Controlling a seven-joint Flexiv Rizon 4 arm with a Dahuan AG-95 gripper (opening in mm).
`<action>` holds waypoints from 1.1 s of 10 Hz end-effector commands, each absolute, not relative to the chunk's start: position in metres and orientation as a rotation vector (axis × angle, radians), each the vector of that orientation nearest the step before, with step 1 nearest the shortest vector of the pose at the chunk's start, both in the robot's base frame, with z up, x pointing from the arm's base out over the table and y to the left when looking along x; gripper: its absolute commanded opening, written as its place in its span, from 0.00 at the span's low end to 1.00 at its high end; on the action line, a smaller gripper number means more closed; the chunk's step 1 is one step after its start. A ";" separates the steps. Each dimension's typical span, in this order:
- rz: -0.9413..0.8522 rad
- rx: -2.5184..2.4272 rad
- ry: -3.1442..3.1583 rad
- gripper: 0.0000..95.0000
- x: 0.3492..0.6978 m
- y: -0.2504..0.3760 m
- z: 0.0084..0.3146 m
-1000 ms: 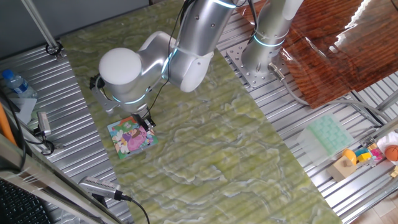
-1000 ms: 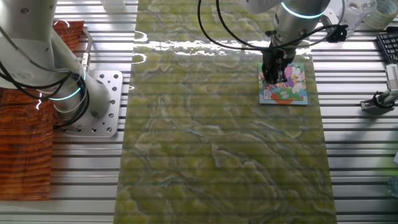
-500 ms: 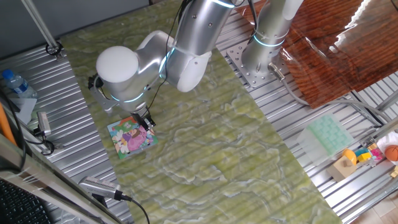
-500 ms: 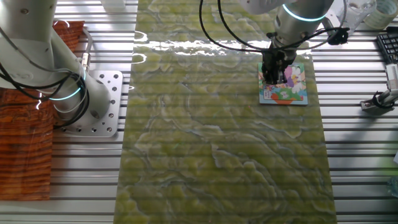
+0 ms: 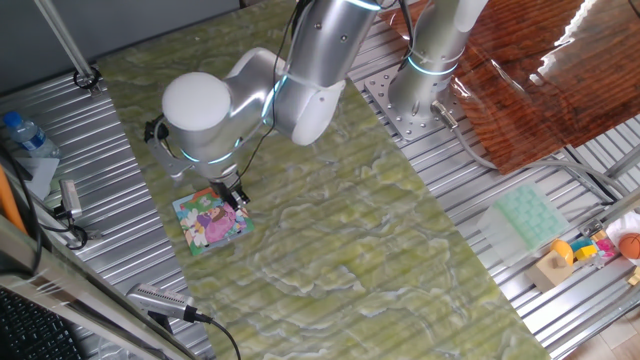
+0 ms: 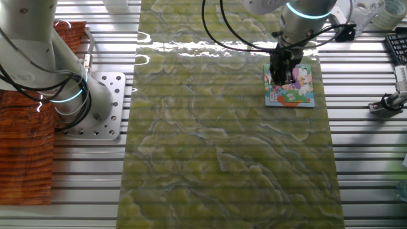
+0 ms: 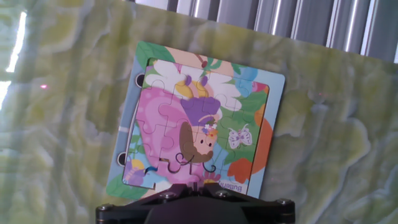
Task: Assemble one piece of a puzzle
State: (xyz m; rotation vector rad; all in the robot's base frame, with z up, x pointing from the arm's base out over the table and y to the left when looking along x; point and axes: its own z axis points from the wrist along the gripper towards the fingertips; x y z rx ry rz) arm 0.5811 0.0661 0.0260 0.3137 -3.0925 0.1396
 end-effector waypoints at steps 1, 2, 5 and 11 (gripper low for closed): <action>0.142 0.329 -3.096 0.00 0.585 0.067 0.024; 0.143 0.342 -3.101 0.00 0.585 0.066 0.023; 0.146 0.379 -3.109 0.00 0.585 0.065 0.020; 0.141 0.406 -3.116 0.00 0.584 0.065 0.018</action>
